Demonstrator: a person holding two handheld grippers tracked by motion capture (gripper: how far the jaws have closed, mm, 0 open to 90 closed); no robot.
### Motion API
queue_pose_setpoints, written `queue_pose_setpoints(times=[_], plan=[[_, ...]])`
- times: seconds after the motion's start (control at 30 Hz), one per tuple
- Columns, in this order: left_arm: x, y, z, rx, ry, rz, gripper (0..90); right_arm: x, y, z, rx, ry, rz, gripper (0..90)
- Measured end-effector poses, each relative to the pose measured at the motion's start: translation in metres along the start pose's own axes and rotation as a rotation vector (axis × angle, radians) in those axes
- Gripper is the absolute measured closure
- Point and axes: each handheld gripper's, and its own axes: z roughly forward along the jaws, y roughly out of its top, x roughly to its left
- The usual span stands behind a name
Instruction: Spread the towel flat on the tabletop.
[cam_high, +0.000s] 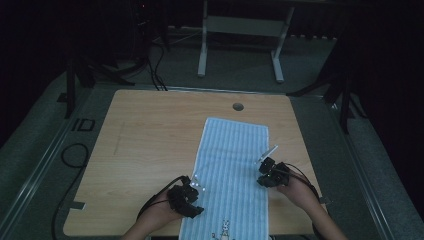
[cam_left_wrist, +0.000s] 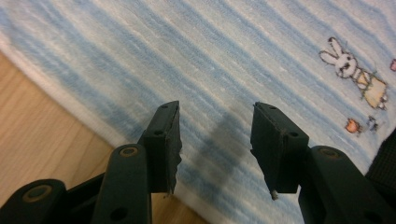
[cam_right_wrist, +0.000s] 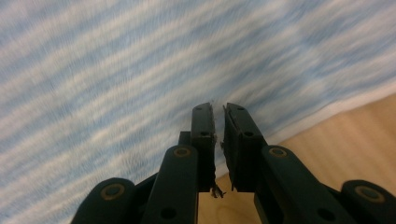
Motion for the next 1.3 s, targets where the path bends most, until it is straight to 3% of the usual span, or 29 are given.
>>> queue_pose_setpoints(times=[0.07,0.17,0.3,0.43,0.5,0.73,0.9,0.93,1.1,1.3], plan=[[0.0,0.002,0.005,-0.003,-0.021,-0.001,52.0,-0.001,-0.005,0.01,0.019,0.005,0.004,81.4],[0.0,0.007,0.007,-0.004,-0.026,0.003,52.0,-0.01,-0.004,0.011,0.001,0.022,0.029,81.5],[0.001,0.018,0.013,-0.002,-0.027,0.007,52.0,-0.029,0.002,0.013,0.005,0.021,0.067,81.5],[0.006,0.032,0.019,-0.007,-0.035,0.002,52.0,-0.048,0.01,0.015,0.025,-0.002,0.091,81.5],[0.008,0.038,0.021,0.0,-0.028,0.01,52.0,-0.062,0.013,0.015,0.034,-0.002,0.131,81.4],[0.014,0.055,0.029,-0.005,-0.022,0.0,51.9,-0.085,0.016,0.016,0.048,-0.039,0.177,81.2],[0.009,0.059,0.032,-0.005,-0.025,0.014,50.8,-0.089,0.02,0.017,0.053,-0.052,0.188,81.3],[0.007,0.058,0.032,-0.005,-0.022,0.023,50.3,-0.085,0.019,0.018,0.053,-0.069,0.188,81.3],[0.002,0.053,0.03,0.004,-0.034,0.037,50.3,-0.075,0.011,0.015,0.033,-0.063,0.195,80.0],[-0.002,0.045,0.026,0.012,-0.046,0.041,50.1,-0.063,-0.004,0.011,0.029,-0.03,0.179,75.2]])
